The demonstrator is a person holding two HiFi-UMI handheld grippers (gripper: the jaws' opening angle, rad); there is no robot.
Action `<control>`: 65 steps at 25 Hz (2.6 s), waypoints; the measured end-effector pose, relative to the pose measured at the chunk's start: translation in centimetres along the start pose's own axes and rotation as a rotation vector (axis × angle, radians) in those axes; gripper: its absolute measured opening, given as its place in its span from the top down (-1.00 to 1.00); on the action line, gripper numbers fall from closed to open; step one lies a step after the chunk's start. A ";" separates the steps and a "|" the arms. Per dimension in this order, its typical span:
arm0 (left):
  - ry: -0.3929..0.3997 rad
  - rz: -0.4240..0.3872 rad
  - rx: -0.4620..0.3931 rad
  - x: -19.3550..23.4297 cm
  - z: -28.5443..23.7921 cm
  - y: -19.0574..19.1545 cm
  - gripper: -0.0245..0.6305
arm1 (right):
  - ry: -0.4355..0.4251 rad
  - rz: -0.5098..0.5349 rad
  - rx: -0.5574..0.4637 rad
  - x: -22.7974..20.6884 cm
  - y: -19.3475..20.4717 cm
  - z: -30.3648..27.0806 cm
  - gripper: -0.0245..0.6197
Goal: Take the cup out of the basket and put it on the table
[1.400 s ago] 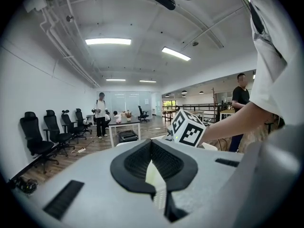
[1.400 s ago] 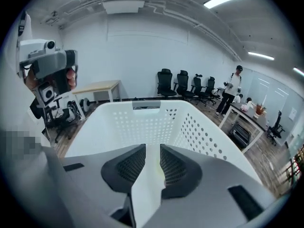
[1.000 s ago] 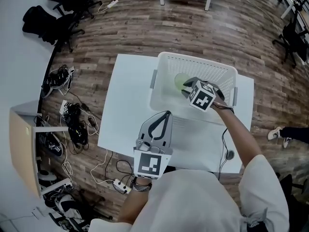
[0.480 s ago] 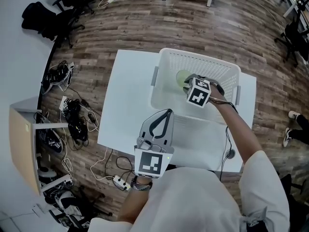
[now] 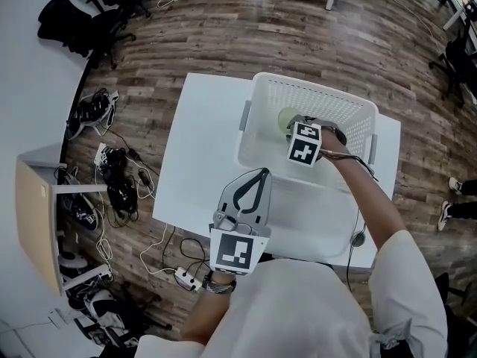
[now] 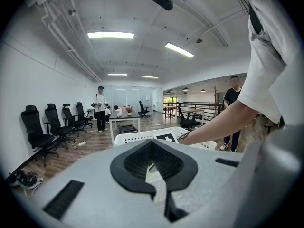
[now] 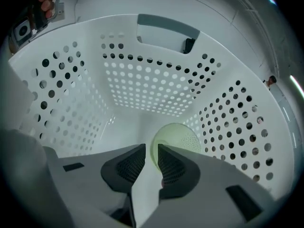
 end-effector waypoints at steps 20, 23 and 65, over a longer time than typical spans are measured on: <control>0.003 0.001 0.018 0.3 0.8 0.4 0.92 | 0.051 -0.033 -0.007 0.0 0.4 1.3 0.83; 0.019 -0.005 0.022 -0.2 1.0 0.4 0.92 | 0.081 -0.074 -0.038 -0.1 0.7 3.3 0.83; 0.223 -0.161 -0.234 -7.1 8.7 -6.4 0.92 | 0.623 -0.592 -0.925 20.3 2.4 36.3 0.83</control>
Point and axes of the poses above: the fingertips, and each gripper's own axes: z backward along the fingers, x to its left, y out of its underside, the point moved 1 cm from there along z, backward along the fingers, and after that the axes turned 7 degrees about -y, right-handed, at the moved point
